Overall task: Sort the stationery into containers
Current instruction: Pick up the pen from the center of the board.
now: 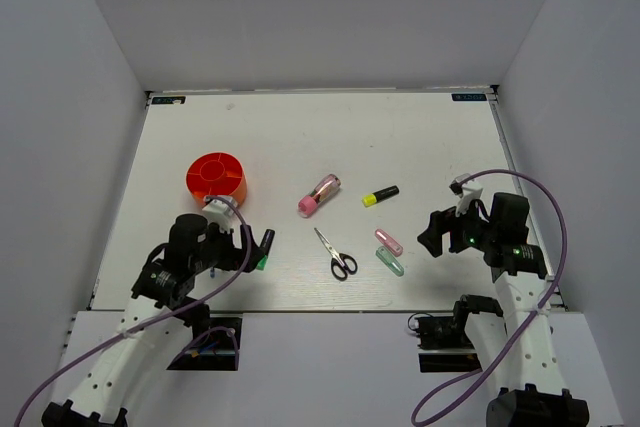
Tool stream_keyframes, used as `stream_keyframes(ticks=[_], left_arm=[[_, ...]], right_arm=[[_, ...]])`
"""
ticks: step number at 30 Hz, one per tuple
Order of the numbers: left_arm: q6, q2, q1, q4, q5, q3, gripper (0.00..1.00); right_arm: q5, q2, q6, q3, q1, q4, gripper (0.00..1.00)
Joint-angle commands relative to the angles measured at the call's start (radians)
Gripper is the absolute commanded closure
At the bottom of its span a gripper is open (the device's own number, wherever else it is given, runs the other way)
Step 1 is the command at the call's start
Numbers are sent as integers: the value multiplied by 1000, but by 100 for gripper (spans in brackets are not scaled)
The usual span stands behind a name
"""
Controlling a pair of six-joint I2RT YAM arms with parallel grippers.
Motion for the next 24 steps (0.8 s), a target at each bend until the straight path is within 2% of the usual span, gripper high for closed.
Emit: stream_keyframes(ticks=[1,10,11,14,16,18,19,20,21,24], left_arm=[[-48,36,3,38,44,64,0],[-34,223,3,3,37,245,23],[-24,239,-2,-1,31,254,32],[5,321,-19,-18,1,303,49],[31,390,-43,-46,-52,339,55],[51,432,-105,-61,-90,388,56],[64,450,-141,-75,-164,398,56],[70,516,-160,-78,-189,437,56],[79,538,-224,-83,-242,448,54],[88,657,-316,-86,-400,481,50]], right_arm=[[-26,-7,-2,34,1,-8,10],[-29,-8,-4,36,4,-13,10],[-29,-10,-5,37,2,-10,10],[-36,-4,-2,42,5,-14,10],[-44,-1,-4,40,5,-14,10],[-52,1,-4,43,5,-20,10],[-58,4,-2,43,2,-20,10],[-61,4,-2,46,4,-23,10],[-61,10,-1,46,7,-26,10],[-69,7,-2,50,7,-31,10]])
